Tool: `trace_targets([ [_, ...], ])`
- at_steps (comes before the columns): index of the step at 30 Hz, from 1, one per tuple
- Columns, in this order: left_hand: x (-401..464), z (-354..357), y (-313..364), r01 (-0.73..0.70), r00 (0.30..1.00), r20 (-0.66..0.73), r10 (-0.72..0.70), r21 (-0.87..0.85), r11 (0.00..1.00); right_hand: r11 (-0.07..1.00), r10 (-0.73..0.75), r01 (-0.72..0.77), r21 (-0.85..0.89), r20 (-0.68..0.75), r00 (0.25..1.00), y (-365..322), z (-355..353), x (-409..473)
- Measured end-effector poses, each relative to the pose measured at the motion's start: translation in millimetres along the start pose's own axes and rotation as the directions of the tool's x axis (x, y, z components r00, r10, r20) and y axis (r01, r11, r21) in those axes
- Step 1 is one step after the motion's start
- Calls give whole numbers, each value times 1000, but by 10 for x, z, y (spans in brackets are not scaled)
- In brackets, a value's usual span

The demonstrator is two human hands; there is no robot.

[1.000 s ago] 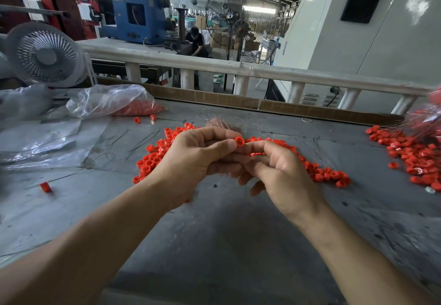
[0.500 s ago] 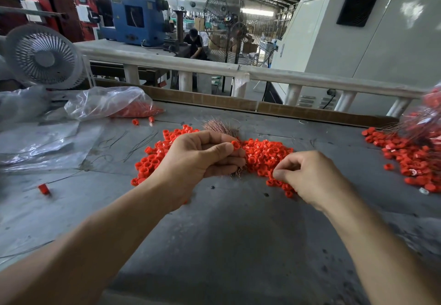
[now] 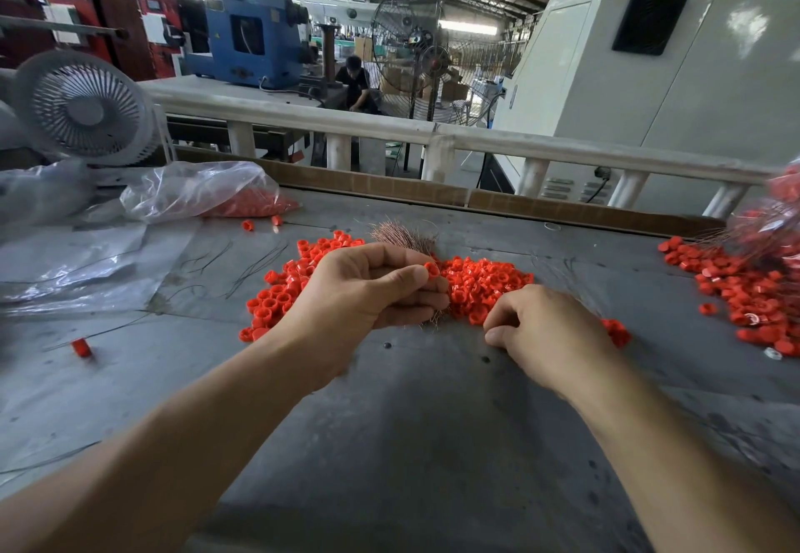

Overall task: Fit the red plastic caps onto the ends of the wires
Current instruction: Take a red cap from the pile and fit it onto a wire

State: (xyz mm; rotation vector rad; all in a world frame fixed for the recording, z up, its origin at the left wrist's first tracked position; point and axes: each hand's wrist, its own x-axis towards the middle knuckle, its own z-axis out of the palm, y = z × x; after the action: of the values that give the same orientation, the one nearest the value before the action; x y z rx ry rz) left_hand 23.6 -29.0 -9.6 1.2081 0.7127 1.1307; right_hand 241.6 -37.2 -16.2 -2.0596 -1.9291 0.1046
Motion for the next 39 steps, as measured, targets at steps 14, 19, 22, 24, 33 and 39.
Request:
trace_targets([
  [14, -16, 18, 2, 4, 1000, 6, -4, 35, 999, 616, -45, 197, 763, -215, 976, -180, 12, -82],
  [19, -23, 21, 10, -4, 1000, 23, 3, 42, 999, 437, -58, 240, 867, -239, 969, -288, -44, -136],
  [22, -28, 32, 15, -11, 1000, 23, 10, 50, 999, 436, -68, 285, 854, -285, 956, -327, -56, -162],
  [24, -30, 36, 13, -18, 1000, 22, 17, 63, 998, 457, -67, 307, 835, -312, 948, -342, -54, -173],
  [33, -40, 48, 2, -62, 998, 22, 60, 118, 991, 642, -146, 403, 652, -411, 900, -356, -28, -217],
  [39, -56, 74, 20, -87, 996, 27, 84, 155, 984, 640, -169, 443, 628, -447, 878, -385, -29, -233],
])
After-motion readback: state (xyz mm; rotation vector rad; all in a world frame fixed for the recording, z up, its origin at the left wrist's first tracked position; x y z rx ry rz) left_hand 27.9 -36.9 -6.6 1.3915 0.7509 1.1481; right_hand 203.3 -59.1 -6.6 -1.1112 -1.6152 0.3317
